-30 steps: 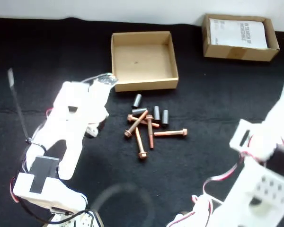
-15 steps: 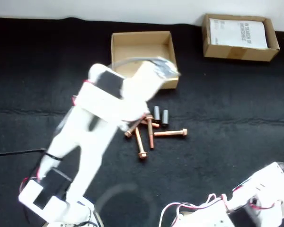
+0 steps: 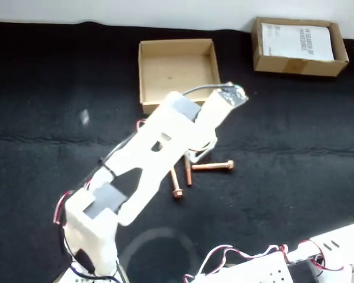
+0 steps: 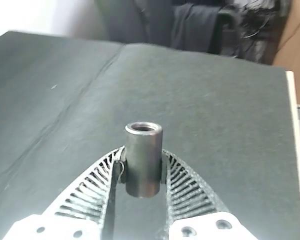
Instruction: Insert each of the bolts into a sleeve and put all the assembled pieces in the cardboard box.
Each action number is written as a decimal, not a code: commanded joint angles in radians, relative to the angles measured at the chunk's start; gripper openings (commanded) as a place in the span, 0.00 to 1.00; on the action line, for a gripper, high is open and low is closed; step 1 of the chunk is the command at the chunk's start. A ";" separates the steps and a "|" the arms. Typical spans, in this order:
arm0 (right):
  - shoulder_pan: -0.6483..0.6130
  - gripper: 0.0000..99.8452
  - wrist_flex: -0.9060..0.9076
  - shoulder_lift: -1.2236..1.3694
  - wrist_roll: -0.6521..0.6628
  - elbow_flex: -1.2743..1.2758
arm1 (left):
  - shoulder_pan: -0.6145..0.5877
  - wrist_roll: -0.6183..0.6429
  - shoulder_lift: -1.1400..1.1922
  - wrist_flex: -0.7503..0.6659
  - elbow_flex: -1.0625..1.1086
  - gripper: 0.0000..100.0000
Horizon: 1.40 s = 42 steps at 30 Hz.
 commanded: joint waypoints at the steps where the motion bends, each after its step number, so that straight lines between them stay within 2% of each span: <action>1: 0.050 0.01 -0.071 -0.019 0.008 0.018 | 0.027 0.000 0.038 -0.046 -0.038 0.22; 3: 0.065 0.01 -0.093 -0.019 0.008 0.039 | 0.056 -0.037 0.056 -0.043 -0.044 0.23; 7: 0.085 0.01 -0.105 -0.019 0.009 0.061 | 0.127 -0.276 0.059 0.002 -0.059 0.23; 10: 0.094 0.01 -0.105 -0.019 0.072 0.061 | 0.157 -0.390 0.056 0.008 -0.061 0.23; 14: 0.114 0.01 -0.105 -0.019 0.107 0.059 | 0.156 -0.474 0.082 -0.003 -0.101 0.23; 17: 0.114 0.01 -0.105 -0.019 0.133 0.054 | 0.124 -0.517 0.136 -0.064 -0.116 0.23; 20: 0.111 0.01 -0.105 -0.019 0.150 0.051 | 0.077 -0.525 0.229 -0.180 -0.128 0.23; 23: 0.108 0.01 -0.105 -0.019 0.155 0.051 | 0.058 -0.534 0.329 -0.203 -0.193 0.23; 31: 0.104 0.01 -0.105 -0.019 0.155 0.061 | 0.070 -0.531 0.492 -0.069 -0.437 0.23; 36: 0.079 0.01 -0.105 -0.018 0.155 0.062 | 0.143 -0.534 0.519 0.040 -0.507 0.19; 42: 0.056 0.01 -0.105 -0.018 0.155 0.062 | 0.216 -0.534 0.550 0.040 -0.513 0.17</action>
